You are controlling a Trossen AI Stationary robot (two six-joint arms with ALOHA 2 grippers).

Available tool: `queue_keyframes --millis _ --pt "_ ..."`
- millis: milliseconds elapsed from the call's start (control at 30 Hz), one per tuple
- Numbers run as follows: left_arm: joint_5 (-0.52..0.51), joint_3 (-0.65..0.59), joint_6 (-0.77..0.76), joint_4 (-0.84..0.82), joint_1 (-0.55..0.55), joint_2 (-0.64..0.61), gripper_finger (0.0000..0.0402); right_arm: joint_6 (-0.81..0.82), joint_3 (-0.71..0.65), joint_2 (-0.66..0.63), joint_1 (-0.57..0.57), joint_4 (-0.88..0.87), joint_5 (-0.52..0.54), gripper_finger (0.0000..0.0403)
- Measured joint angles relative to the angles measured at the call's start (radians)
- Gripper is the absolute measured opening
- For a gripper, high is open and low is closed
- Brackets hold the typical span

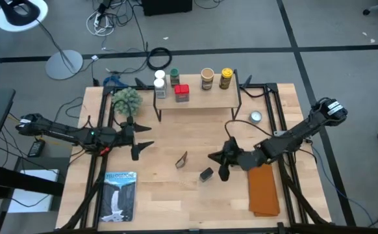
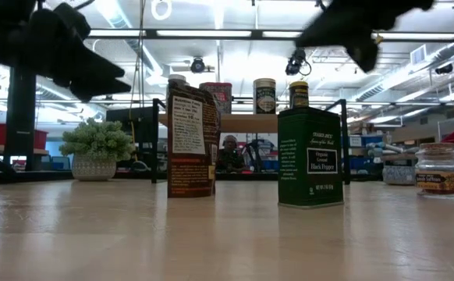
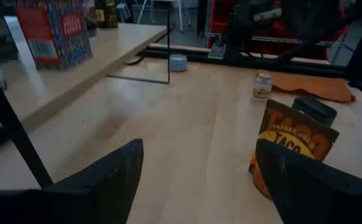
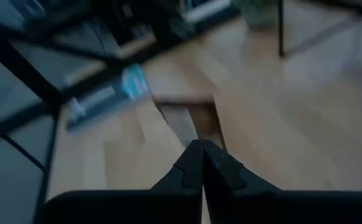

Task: Shelf spices
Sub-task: Put the orange seasoning pack on the shelf

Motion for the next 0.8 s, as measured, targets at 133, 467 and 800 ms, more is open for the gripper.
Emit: queue_keyframes --millis 133,467,800 --pt "0.000 -0.020 -0.017 0.008 0.000 0.000 0.0316 -0.100 0.073 0.076 -0.069 0.046 -0.089 0.0001" --pt "0.000 -0.024 0.009 0.010 0.000 0.000 0.0316 -0.327 0.634 0.470 -0.160 -0.247 -0.298 0.0001" --pt "0.004 -0.024 -0.012 -0.035 0.000 0.000 0.0317 -0.342 1.082 0.757 -0.186 -0.605 -0.402 0.0000"
